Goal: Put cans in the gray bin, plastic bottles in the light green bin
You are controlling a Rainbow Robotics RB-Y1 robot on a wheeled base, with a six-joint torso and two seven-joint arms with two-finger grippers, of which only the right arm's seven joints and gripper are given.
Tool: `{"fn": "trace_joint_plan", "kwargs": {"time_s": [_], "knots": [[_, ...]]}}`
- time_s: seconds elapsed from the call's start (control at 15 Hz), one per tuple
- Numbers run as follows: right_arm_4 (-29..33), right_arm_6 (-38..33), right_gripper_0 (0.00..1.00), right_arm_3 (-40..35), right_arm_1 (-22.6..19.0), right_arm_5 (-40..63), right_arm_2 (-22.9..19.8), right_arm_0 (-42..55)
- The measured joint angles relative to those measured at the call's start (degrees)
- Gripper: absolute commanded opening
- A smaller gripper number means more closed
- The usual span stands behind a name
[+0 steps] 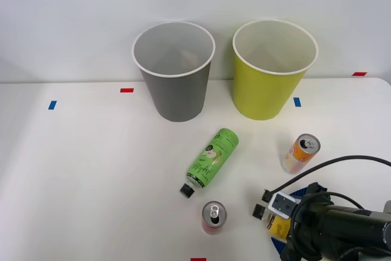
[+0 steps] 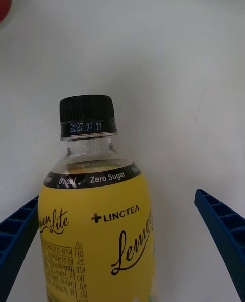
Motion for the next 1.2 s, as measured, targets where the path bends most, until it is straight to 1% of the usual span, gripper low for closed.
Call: {"fn": "trace_joint_plan", "kwargs": {"time_s": [0.2,0.27,0.33,0.4,0.47,0.73,0.87,1.0,1.2], "knots": [[0.77,0.18,1.0,1.9,0.91,0.06,1.2,-1.21],[1.1,0.3,0.85,2.31,1.16,0.07,1.5,-1.49],[1.26,0.4,0.33,2.47,1.2,0.06,1.6,-1.6],[1.31,0.51,0.05,2.52,1.1,0.03,1.64,-1.63],[1.36,0.65,0.0,2.53,0.88,0.04,1.65,-1.64],[1.94,0.79,0.0,2.49,0.63,0.03,1.65,-1.37],[4.58,0.82,0.0,1.92,0.89,0.01,1.65,-0.28],[6.84,0.82,0.0,0.8,2.15,-0.29,1.04,1.43],[7.44,1.12,0.0,-1.79,6.5,-3.52,-4.57,7.82]]}}
